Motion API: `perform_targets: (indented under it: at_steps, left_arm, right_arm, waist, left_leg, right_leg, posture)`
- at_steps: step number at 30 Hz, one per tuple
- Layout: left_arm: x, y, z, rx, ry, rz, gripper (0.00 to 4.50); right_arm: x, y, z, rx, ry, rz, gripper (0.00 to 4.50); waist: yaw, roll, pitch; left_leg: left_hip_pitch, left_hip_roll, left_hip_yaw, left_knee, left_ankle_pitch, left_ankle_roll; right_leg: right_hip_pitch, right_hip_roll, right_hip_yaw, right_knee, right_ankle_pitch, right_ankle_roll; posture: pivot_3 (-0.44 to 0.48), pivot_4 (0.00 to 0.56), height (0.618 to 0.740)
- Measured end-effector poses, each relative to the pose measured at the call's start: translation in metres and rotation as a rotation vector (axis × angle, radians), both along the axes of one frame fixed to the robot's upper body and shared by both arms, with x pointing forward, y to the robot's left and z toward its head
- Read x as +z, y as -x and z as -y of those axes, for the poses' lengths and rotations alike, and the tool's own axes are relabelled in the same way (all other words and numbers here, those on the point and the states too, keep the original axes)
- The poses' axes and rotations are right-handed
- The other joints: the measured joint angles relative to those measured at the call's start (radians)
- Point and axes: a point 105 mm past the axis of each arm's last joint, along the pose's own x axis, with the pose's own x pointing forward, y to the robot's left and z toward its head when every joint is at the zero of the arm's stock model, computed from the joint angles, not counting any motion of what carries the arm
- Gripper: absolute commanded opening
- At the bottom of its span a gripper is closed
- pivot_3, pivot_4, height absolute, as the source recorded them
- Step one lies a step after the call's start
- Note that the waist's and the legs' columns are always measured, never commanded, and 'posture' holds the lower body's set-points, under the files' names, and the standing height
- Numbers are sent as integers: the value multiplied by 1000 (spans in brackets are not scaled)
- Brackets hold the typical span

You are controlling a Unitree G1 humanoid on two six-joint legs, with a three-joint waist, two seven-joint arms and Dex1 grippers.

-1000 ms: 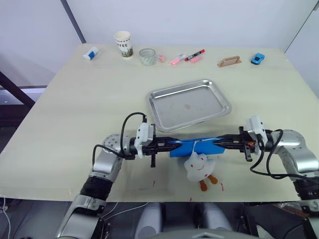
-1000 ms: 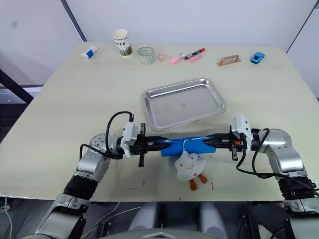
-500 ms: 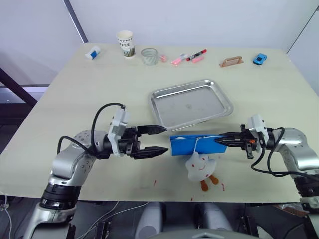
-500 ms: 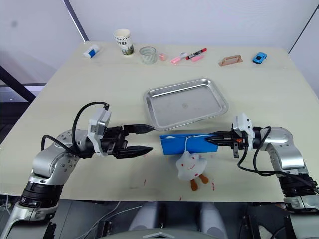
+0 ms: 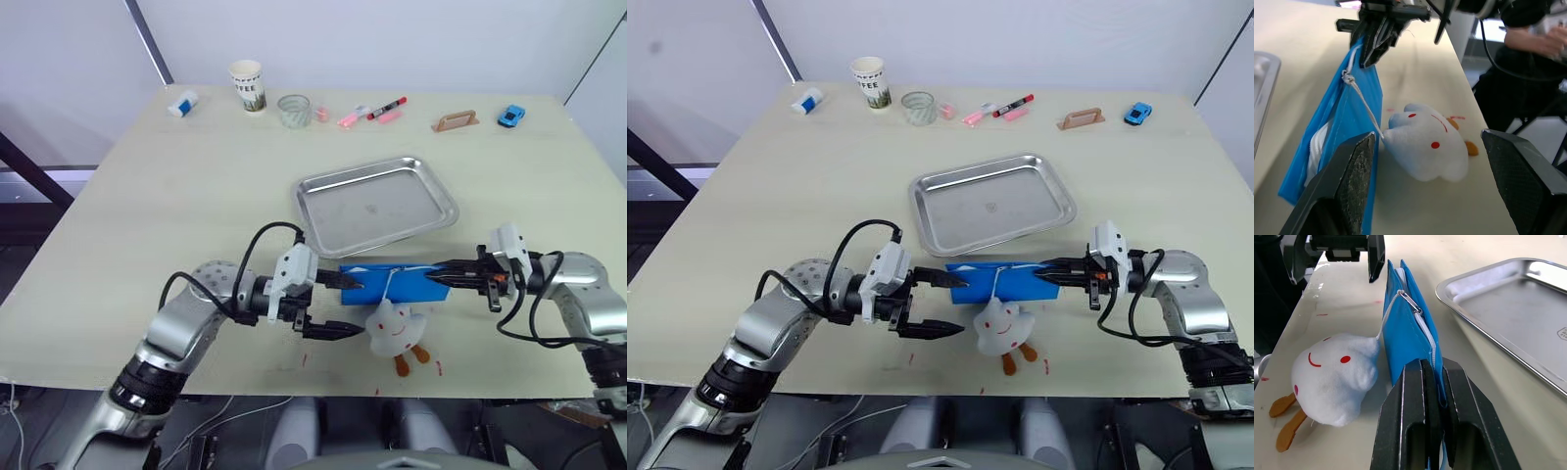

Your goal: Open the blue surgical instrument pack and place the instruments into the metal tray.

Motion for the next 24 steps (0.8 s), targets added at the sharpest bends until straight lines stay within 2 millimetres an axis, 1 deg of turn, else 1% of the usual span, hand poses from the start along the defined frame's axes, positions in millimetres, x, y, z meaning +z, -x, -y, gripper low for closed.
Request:
perform_targets:
  at_steps: [6, 11, 14, 18, 21, 24]
  left_arm:
    - [-13, -6, 9, -78, -29, 41, 3675]
    - [-14, -6, 13, -134, -36, 70, 3675]
    - [-11, -5, 22, -195, -20, 84, 3675]
    - [-10, -5, 29, -205, -23, 95, 3675]
    - [-16, -2, 37, -214, -37, 95, 3675]
    - [-23, -3, 37, -214, -84, 133, 3675]
  right_arm:
    - [1, 0, 1, -2, 4, -8, 0]
    - [1, 1, 2, -2, 6, -13, 0]
    - [0, 1, 2, -2, 6, -17, 0]
    - [0, 1, 2, -4, 7, -18, 0]
    - [1, 0, 2, -7, 6, -19, 0]
    - [1, 1, 1, -8, 7, -15, 0]
  waist:
    - [0, 0, 0]
    - [1, 0, 0]
    - [-1, 0, 0]
    - [-1, 0, 0]
    - [-1, 0, 0]
    - [-1, 0, 0]
  left_leg:
    - [0, 0, 1, 0, 0, 0]
    - [0, 0, 1, 0, 0, 0]
    - [0, 0, 1, 1, 0, 0]
    - [0, 0, 0, 1, 0, 0]
    - [0, 0, 0, 1, 0, 0]
    - [0, 0, 0, 1, 0, 0]
  right_leg:
    - [0, 0, 0, 0, 0, 0]
    - [0, 0, 0, 0, 0, 0]
    - [0, 0, 1, 0, 0, 0]
    - [0, 1, 0, 0, 0, 0]
    - [0, 1, 1, 0, 0, 0]
    - [0, 1, 1, 0, 0, 0]
  posture:
    - [0, 150, 740]
    - [0, 150, 740]
    - [0, 150, 740]
    - [0, 150, 740]
    - [0, 150, 740]
    - [0, 150, 740]
